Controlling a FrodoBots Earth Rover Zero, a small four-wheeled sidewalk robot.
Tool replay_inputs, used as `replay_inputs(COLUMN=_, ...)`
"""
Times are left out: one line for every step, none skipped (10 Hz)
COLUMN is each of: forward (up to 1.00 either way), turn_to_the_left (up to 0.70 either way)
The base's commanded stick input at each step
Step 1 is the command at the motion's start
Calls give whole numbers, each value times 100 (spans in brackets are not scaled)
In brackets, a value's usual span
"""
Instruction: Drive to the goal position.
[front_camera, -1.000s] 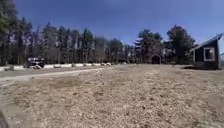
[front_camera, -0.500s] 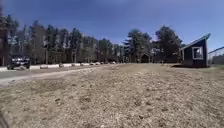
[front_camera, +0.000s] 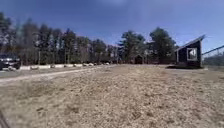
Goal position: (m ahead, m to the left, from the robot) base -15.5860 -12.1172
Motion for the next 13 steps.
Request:
replay_inputs(forward=70, turn_to_the_left=0)
replay_inputs(forward=70, turn_to_the_left=0)
replay_inputs(forward=70, turn_to_the_left=0)
replay_inputs(forward=70, turn_to_the_left=0)
replay_inputs(forward=70, turn_to_the_left=0)
replay_inputs(forward=70, turn_to_the_left=0)
replay_inputs(forward=70, turn_to_the_left=0)
replay_inputs(forward=70, turn_to_the_left=0)
replay_inputs(forward=70, turn_to_the_left=-16)
replay_inputs(forward=19, turn_to_the_left=-61)
replay_inputs(forward=0, turn_to_the_left=-70)
replay_inputs(forward=0, turn_to_the_left=-70)
replay_inputs(forward=0, turn_to_the_left=-70)
